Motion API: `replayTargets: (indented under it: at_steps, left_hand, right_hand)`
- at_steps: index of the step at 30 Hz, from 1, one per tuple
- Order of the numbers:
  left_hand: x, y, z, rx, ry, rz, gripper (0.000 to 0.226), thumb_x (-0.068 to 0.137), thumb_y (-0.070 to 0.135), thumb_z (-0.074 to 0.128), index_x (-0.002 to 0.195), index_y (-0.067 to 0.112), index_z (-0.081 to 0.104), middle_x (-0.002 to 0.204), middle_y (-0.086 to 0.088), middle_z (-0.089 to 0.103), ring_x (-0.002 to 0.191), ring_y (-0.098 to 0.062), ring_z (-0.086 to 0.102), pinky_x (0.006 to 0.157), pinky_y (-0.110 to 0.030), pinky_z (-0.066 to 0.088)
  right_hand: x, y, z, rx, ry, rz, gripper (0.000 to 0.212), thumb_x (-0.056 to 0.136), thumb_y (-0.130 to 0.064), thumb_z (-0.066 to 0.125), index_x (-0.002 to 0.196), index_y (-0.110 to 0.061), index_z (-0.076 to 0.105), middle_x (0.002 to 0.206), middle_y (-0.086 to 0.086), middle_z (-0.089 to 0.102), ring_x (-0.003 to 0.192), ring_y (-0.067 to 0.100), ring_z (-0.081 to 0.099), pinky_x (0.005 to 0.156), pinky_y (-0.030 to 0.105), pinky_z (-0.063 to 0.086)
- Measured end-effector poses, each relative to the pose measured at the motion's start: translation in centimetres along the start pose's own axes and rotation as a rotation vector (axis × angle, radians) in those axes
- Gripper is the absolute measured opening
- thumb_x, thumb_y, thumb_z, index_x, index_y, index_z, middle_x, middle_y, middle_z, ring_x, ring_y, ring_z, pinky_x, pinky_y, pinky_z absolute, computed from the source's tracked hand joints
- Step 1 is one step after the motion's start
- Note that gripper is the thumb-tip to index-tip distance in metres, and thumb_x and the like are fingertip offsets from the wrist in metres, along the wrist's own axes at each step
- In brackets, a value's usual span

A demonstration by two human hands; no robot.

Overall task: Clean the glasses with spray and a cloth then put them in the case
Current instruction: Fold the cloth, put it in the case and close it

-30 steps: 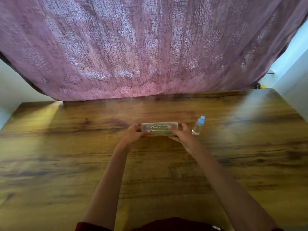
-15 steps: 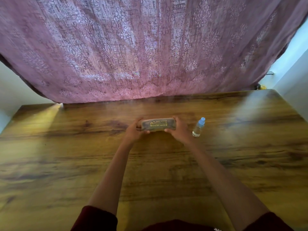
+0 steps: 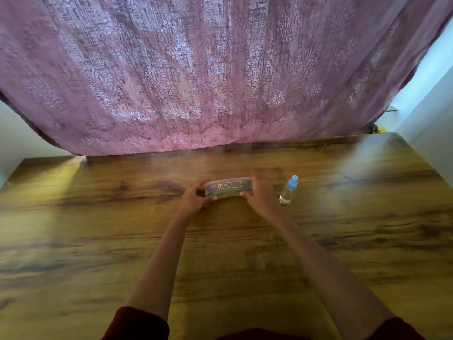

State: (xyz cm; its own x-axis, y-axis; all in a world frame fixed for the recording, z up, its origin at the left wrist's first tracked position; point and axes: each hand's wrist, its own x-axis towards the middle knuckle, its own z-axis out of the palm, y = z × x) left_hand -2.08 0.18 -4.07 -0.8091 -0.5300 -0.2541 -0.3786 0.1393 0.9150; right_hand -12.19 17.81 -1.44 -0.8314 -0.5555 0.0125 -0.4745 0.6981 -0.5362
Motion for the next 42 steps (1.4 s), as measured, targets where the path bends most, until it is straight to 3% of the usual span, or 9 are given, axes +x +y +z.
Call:
replayTargets:
  at_steps: [4,6,12,17,21,26,29,32,42]
  left_hand:
    - [0.4,-0.4,-0.1,-0.033,-0.022,-0.013,0.057,0.075,0.007,0.077,0.126,0.022,0.055,0.126,-0.011,0.054,0.105,-0.023,0.058,0.066,-0.024,0.053]
    - [0.4,-0.5,-0.1,-0.036,-0.024,-0.01,0.057,0.076,0.007,0.077,0.127,0.021,0.055,0.126,-0.011,0.054,0.104,-0.022,0.058,0.066,-0.023,0.053]
    - [0.4,-0.6,0.0,-0.024,-0.016,-0.003,0.057,0.076,0.007,0.076,0.127,0.021,0.054,0.127,-0.011,0.053,0.105,-0.023,0.057,0.069,-0.025,0.054]
    - [0.5,-0.7,0.1,-0.025,0.001,-0.001,0.063,0.075,0.007,0.077,0.132,0.012,0.051,0.131,-0.018,0.05,0.108,-0.031,0.057,0.078,-0.037,0.056]
    - [0.5,-0.8,0.1,-0.034,0.005,-0.012,0.064,0.075,0.007,0.078,0.133,0.013,0.05,0.13,-0.017,0.051,0.105,-0.03,0.059,0.082,-0.04,0.056]
    - [0.3,-0.7,0.1,-0.044,-0.004,-0.007,0.059,0.076,0.008,0.077,0.13,0.017,0.052,0.127,-0.015,0.053,0.1,-0.025,0.059,0.082,-0.04,0.056]
    - [0.4,-0.7,0.1,-0.038,-0.004,-0.006,0.06,0.076,0.008,0.077,0.131,0.016,0.053,0.128,-0.016,0.052,0.099,-0.025,0.059,0.08,-0.038,0.057]
    - [0.4,-0.7,0.0,-0.034,-0.012,-0.012,0.061,0.076,0.008,0.077,0.131,0.015,0.052,0.13,-0.016,0.051,0.1,-0.027,0.059,0.079,-0.037,0.056]
    - [0.2,-0.5,-0.2,-0.038,-0.023,-0.013,0.059,0.076,0.006,0.077,0.13,0.015,0.053,0.128,-0.014,0.053,0.105,-0.029,0.059,0.08,-0.037,0.056]
  right_hand:
    - [-0.3,-0.7,-2.1,-0.273,0.203,-0.217,0.02,0.089,-0.011,0.06,0.108,-0.007,0.06,0.106,0.006,0.063,0.097,0.019,0.057,0.082,0.031,0.051]
    - [-0.4,-0.9,-3.4,-0.321,0.307,-0.254,0.01,0.085,-0.004,0.061,0.095,-0.004,0.063,0.095,0.008,0.064,0.092,0.023,0.058,0.086,0.035,0.05]
    - [-1.2,1.8,-5.9,-0.227,0.612,-0.151,0.036,0.084,-0.021,0.067,0.113,-0.003,0.057,0.109,0.015,0.061,0.108,0.032,0.053,0.101,0.047,0.04]
    - [-2.6,4.0,-5.3,0.15,0.527,0.058,0.068,0.083,-0.032,0.069,0.136,-0.001,0.039,0.126,0.018,0.052,0.113,0.031,0.051,0.092,0.044,0.047]
    - [-3.3,5.0,-4.0,0.202,0.443,0.163,0.076,0.083,-0.032,0.071,0.141,-0.001,0.032,0.127,0.018,0.053,0.113,0.032,0.054,0.09,0.046,0.05]
    - [-3.8,5.6,-2.7,0.251,0.412,0.204,0.074,0.08,-0.022,0.074,0.14,-0.003,0.034,0.126,0.014,0.055,0.114,0.027,0.054,0.093,0.039,0.049]
    - [-4.0,5.7,-2.4,0.274,0.44,0.198,0.064,0.078,-0.014,0.075,0.131,-0.003,0.043,0.115,0.013,0.058,0.104,0.026,0.057,0.084,0.031,0.048]
    - [-4.1,5.9,-2.2,0.312,0.412,0.24,0.06,0.08,-0.01,0.073,0.131,-0.001,0.043,0.115,0.015,0.058,0.102,0.027,0.057,0.085,0.039,0.051]
    - [-2.7,5.4,-1.6,0.291,0.366,0.246,0.031,0.086,-0.012,0.065,0.115,-0.004,0.056,0.099,0.009,0.065,0.092,0.023,0.062,0.077,0.034,0.052]
